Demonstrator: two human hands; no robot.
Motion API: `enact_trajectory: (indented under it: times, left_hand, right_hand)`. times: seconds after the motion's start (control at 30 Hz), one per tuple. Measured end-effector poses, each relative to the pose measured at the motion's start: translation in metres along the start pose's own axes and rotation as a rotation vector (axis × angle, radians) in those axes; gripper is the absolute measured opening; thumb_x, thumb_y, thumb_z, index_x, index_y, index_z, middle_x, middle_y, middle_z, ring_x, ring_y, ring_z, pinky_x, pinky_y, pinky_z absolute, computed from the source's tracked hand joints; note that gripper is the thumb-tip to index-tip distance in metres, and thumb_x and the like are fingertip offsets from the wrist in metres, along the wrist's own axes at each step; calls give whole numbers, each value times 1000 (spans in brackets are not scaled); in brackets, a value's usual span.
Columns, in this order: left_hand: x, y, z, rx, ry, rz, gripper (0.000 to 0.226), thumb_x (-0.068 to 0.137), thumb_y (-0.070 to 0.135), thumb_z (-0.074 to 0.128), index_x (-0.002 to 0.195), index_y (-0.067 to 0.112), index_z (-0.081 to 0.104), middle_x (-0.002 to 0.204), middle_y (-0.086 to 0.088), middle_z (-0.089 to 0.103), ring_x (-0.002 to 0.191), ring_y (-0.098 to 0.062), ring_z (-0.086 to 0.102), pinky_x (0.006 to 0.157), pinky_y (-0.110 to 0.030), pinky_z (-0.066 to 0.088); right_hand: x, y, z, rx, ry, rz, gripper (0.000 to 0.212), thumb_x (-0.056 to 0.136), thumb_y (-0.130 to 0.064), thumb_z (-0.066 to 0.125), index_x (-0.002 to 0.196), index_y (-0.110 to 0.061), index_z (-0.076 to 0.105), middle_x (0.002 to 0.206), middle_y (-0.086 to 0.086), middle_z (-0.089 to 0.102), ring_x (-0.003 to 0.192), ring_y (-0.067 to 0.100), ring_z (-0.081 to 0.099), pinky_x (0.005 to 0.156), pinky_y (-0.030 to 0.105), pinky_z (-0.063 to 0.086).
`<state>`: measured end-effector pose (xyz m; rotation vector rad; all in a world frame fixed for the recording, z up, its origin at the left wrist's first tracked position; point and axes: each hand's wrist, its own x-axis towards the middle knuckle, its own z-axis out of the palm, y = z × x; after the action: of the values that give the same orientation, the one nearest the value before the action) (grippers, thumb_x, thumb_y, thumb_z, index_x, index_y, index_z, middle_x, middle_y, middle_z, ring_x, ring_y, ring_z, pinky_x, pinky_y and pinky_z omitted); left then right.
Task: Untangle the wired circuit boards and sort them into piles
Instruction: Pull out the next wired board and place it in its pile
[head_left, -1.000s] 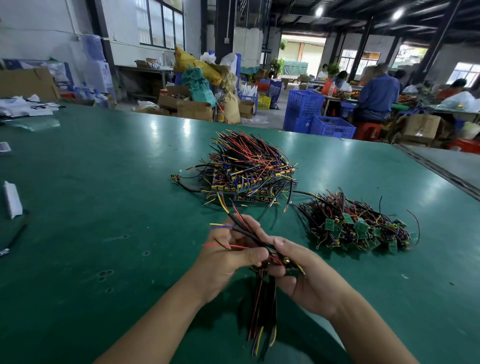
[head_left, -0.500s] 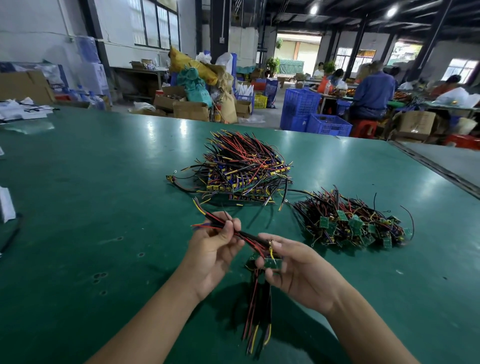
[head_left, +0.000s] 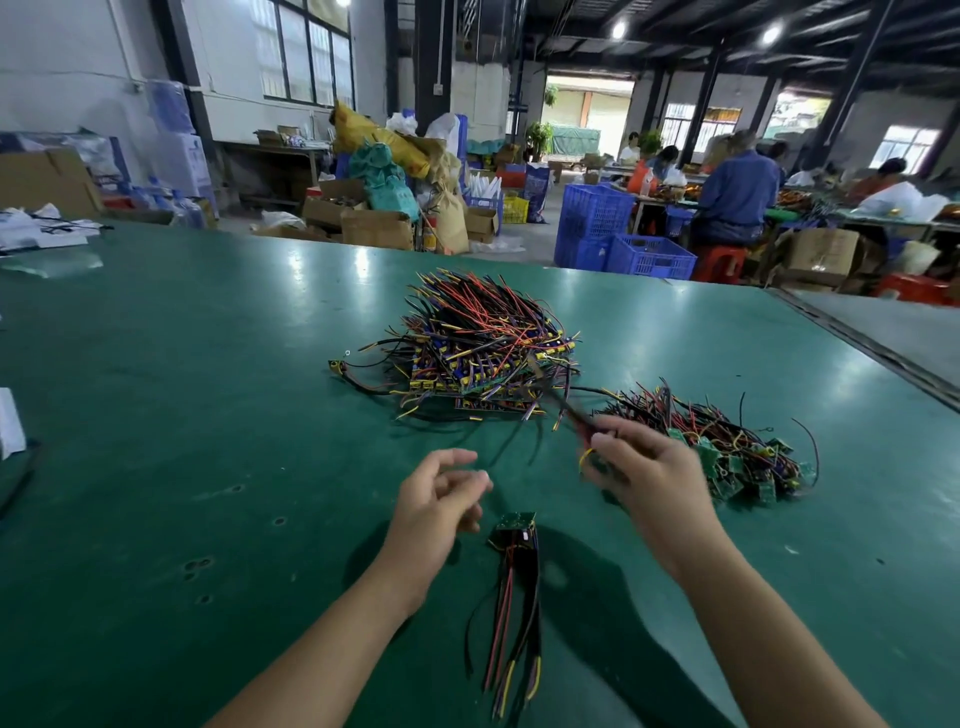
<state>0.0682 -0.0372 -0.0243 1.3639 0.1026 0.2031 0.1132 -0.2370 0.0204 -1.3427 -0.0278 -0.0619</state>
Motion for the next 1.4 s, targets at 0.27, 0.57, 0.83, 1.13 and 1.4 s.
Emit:
enact_trajectory:
  times: [0.27, 0.57, 0.83, 1.13, 1.4]
  left_hand:
    - [-3, -12, 2, 453, -35, 223, 18, 88, 8, 65, 94, 24, 61, 87, 6, 64, 81, 0, 57, 72, -6, 41]
    - [-3, -19, -1, 802, -239, 241, 39, 83, 10, 59, 112, 36, 58, 110, 20, 55, 108, 8, 48, 88, 2, 31]
    - [0, -28, 4, 944, -231, 383, 34, 85, 37, 70, 118, 28, 64, 112, 17, 62, 110, -3, 47, 98, -21, 37]
    - [-1, -12, 1, 461, -66, 219, 30, 73, 22, 83, 94, 31, 63, 91, 13, 67, 86, 4, 59, 79, -10, 44]
    - [-5, -2, 6, 129, -228, 6, 9, 81, 19, 73, 75, 13, 71, 71, -2, 66, 61, -8, 56, 55, -16, 45]
  right_hand:
    - [44, -18, -42, -1284, 269, -463, 30, 90, -3, 60, 119, -1, 67, 108, 20, 70, 93, 34, 65, 92, 39, 48]
    - [47, 5, -34, -1853, 224, -238, 45, 99, -49, 35, 128, -19, 53, 131, 4, 57, 129, 28, 42, 106, 53, 30]
    - [40, 17, -15, -1815, 183, -324, 56, 97, -47, 42, 147, -24, 30, 158, 13, 15, 148, 32, -5, 111, 60, -11]
    - [-16, 43, 18, -865, -195, -483, 17, 95, -11, 58, 101, -21, 70, 92, -10, 64, 84, -1, 59, 78, 25, 48]
    - [-25, 36, 3, -660, -525, -313, 31, 80, -11, 62, 105, -28, 70, 103, -4, 70, 95, 12, 68, 86, 29, 53]
